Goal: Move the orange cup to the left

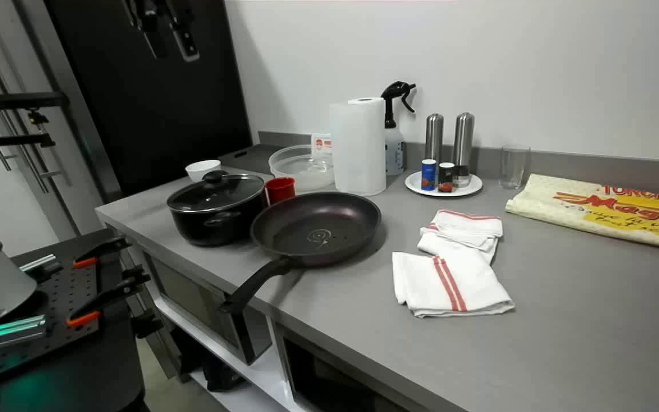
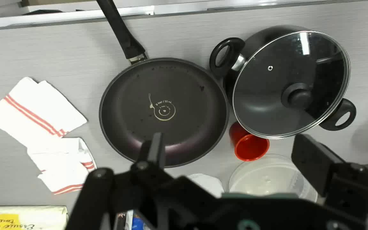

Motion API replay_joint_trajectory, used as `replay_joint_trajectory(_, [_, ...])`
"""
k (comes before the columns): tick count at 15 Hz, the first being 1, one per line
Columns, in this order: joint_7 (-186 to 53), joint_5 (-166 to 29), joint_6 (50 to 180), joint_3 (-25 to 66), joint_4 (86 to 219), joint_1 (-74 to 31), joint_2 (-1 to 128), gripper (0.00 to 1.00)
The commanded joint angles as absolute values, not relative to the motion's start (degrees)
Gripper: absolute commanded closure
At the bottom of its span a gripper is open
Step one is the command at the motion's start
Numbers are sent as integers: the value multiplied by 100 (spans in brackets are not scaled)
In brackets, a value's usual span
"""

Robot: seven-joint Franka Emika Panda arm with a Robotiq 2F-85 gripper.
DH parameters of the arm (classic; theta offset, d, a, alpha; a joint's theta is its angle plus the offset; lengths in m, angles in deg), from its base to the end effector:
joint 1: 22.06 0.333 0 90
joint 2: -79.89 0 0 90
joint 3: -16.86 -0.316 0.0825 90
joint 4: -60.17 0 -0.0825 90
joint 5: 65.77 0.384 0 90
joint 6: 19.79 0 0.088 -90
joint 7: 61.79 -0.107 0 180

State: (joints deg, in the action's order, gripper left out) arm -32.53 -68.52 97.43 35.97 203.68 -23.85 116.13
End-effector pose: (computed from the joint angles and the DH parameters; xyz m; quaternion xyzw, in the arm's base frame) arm 0.3528 -0.1474 0.4975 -0.9889 -0.1049 -0.0976 0.0396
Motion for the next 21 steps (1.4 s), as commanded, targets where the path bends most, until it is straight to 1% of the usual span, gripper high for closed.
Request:
replay_joint_trajectory(1, [-3211, -6798, 9730, 3527, 20355, -2464, 11597, 0])
replay_joint_trajectory(17, [-3211, -6798, 9730, 3527, 20353, -2464, 11599, 0])
replay_joint_trajectory(21, [-3393, -6741, 10075, 3378, 20094, -2325, 10936, 0])
